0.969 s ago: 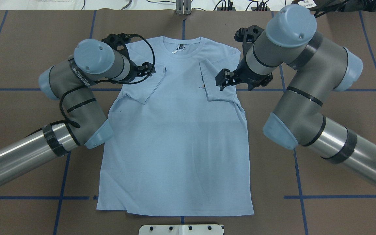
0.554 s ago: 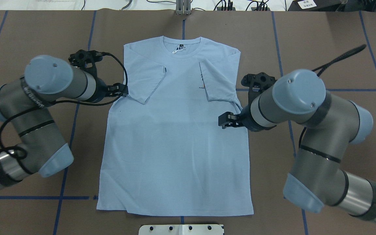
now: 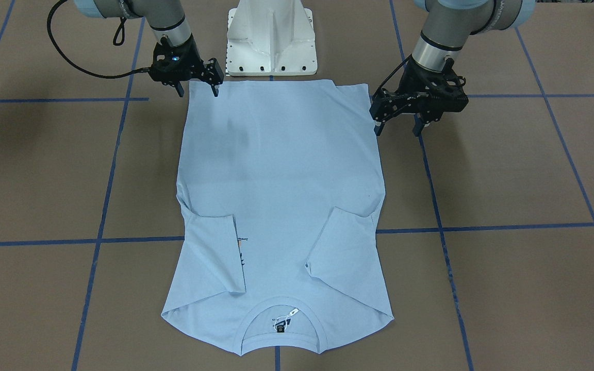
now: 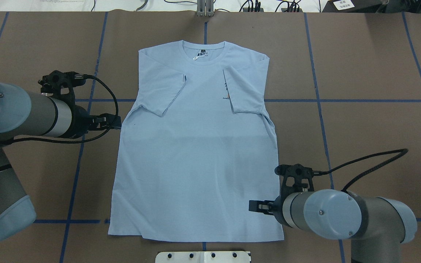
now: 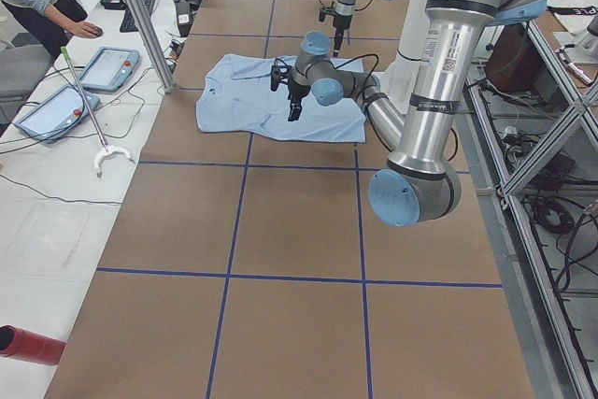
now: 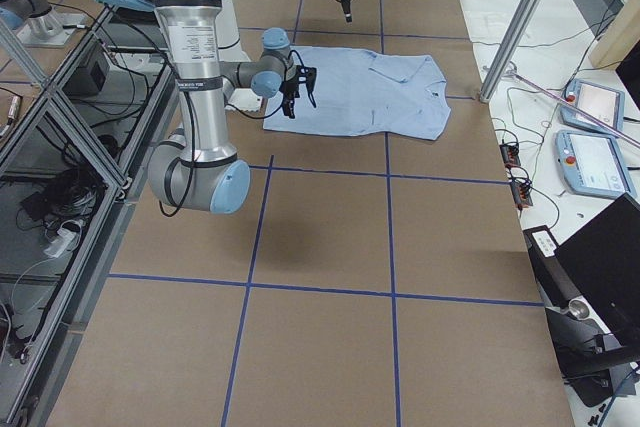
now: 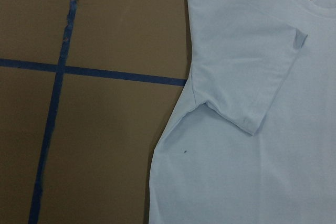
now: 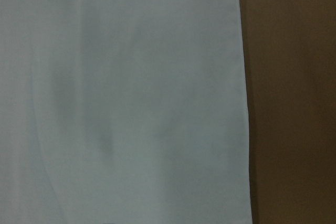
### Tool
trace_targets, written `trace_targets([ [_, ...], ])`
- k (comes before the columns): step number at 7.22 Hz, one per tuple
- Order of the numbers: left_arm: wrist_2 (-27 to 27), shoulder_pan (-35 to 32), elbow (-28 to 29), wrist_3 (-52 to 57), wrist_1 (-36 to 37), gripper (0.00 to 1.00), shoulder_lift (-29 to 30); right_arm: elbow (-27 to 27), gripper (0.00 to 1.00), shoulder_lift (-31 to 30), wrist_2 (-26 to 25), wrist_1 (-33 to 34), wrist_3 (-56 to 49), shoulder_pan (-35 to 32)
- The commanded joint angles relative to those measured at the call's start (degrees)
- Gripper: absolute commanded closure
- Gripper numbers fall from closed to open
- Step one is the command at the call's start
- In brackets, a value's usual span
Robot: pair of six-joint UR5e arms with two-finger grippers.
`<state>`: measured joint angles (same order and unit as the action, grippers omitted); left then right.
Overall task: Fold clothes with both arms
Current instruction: 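Move both grippers to the shirt hem corners nearest the robot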
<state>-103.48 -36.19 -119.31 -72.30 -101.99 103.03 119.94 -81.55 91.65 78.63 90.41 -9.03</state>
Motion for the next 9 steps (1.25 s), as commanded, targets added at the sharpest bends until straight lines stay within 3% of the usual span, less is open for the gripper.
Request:
trace_targets([
  [1, 0.03, 0.24, -0.49, -0.03, 0.57, 0.00, 0.07, -0.23, 0.01, -2.21, -0.25, -0.23, 1.35, 2.78],
  [5, -0.06, 0.33, -0.57, 0.06, 0.57, 0.00, 0.33, -0.85, 0.02, -2.74, 0.81, -0.32, 3.02, 4.19],
  [6, -0.06, 0.24, -1.01, 0.06, 0.57, 0.00, 0.59, -0.94, 0.10, -2.48, 0.90, -0.32, 3.02, 4.28],
  [9, -0.06, 0.33, -0.93, 0.14, 0.57, 0.00, 0.60, -0.85, 0.64, -2.21, 2.22, -0.32, 3.02, 4.19],
])
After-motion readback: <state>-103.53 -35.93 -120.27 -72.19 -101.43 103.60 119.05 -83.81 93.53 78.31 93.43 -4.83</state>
